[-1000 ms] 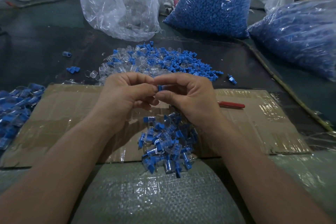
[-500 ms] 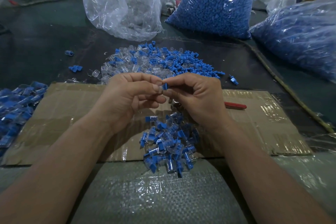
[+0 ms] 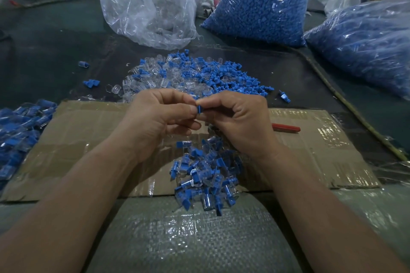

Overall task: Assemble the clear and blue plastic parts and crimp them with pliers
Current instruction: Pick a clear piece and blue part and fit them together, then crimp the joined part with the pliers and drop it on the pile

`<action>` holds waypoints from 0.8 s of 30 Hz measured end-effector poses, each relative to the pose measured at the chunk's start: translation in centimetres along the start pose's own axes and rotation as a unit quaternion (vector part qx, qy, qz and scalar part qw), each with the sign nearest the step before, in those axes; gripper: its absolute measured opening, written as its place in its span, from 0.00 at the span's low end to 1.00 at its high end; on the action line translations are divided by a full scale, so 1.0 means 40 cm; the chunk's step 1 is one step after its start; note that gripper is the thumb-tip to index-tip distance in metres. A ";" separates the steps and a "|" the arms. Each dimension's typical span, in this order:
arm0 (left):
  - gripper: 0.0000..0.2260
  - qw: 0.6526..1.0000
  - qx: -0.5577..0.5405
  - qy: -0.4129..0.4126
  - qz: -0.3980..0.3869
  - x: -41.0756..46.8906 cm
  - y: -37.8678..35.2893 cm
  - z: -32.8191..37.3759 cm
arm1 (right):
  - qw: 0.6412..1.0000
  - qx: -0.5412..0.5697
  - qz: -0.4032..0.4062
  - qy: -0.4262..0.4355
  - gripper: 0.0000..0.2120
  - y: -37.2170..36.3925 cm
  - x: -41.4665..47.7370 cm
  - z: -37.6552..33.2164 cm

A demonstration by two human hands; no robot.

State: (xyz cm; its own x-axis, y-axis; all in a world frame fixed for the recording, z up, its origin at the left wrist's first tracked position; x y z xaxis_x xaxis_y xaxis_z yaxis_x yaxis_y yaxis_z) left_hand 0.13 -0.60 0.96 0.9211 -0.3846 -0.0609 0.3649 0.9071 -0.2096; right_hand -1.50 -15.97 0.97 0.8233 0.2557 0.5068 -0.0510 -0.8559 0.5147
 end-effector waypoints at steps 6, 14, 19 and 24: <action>0.06 1.000 0.018 -0.010 0.002 -0.001 -0.001 0.001 | 1.000 -0.001 -0.009 0.007 0.11 -0.002 -0.001 -0.008; 0.05 1.000 0.006 -0.004 -0.003 0.006 0.003 -0.002 | 1.000 -0.019 -0.023 0.003 0.11 -0.001 0.003 -0.013; 0.06 1.000 -0.017 -0.006 0.007 0.006 0.005 -0.010 | 0.992 -0.043 -0.036 -0.116 0.10 0.051 0.008 0.005; 0.06 0.999 -0.028 -0.011 0.024 0.011 0.013 -0.011 | 0.961 -0.105 -0.052 -0.249 0.11 0.150 0.005 0.047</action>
State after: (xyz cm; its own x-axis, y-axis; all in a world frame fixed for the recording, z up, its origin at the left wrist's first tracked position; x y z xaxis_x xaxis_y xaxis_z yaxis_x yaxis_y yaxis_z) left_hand 0.65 -0.37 0.41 0.9406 -0.3357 -0.0511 0.3120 0.9137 -0.2603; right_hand -0.59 -21.89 2.85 0.9961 0.0427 0.0777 -0.0239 -0.7150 0.6988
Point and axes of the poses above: each hand's wrist, its own x-axis towards the middle knuckle, its own y-axis out of the back of the hand, z = x × y, the point moved 1 cm from there along x, towards the middle knuckle, and after that the axes turned 5 degrees about -z, right-handed, at the moved point
